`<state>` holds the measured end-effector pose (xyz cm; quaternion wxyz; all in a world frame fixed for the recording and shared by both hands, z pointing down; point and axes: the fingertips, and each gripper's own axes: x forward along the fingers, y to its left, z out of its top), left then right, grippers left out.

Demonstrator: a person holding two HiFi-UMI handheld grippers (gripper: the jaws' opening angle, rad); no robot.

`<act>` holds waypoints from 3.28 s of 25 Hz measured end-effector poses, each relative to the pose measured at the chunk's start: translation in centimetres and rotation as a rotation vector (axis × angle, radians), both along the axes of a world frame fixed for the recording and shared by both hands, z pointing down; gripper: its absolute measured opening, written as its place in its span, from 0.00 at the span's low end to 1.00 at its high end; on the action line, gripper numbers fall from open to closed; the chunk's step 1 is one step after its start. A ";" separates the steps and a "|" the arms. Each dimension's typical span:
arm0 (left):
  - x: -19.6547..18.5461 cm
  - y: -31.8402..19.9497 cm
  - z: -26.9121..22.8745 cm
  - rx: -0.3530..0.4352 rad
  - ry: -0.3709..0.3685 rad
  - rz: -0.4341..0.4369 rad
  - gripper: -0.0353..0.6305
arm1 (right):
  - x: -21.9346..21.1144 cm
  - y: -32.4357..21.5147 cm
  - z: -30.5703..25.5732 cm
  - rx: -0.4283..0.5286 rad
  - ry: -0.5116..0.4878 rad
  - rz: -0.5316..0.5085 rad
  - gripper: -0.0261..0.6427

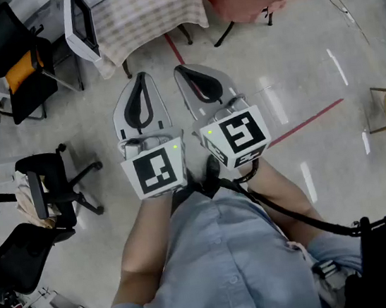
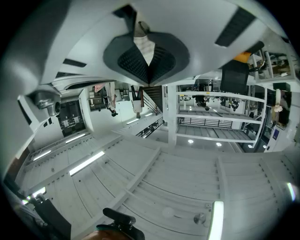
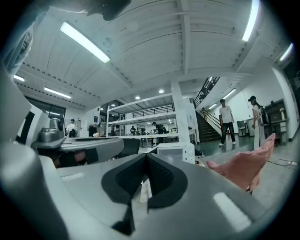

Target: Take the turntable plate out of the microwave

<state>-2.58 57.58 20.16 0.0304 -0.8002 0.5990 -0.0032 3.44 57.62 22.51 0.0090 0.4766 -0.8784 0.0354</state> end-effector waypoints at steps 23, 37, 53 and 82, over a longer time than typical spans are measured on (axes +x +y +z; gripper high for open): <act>3.0 -1.8 0.1 0.024 0.006 -0.038 0.06 | 2.7 -2.4 0.3 -0.006 -0.048 -0.052 0.04; 0.3 -14.0 1.9 0.002 0.008 -0.008 0.06 | -0.1 -14.0 2.2 -0.024 -0.031 -0.046 0.04; -6.0 -26.4 1.4 0.010 0.063 -0.004 0.06 | -5.9 -26.4 1.4 -0.024 0.004 -0.024 0.04; -2.0 -46.3 4.6 -0.094 0.015 -0.094 0.06 | -2.2 -47.9 3.5 -0.078 -0.006 -0.119 0.04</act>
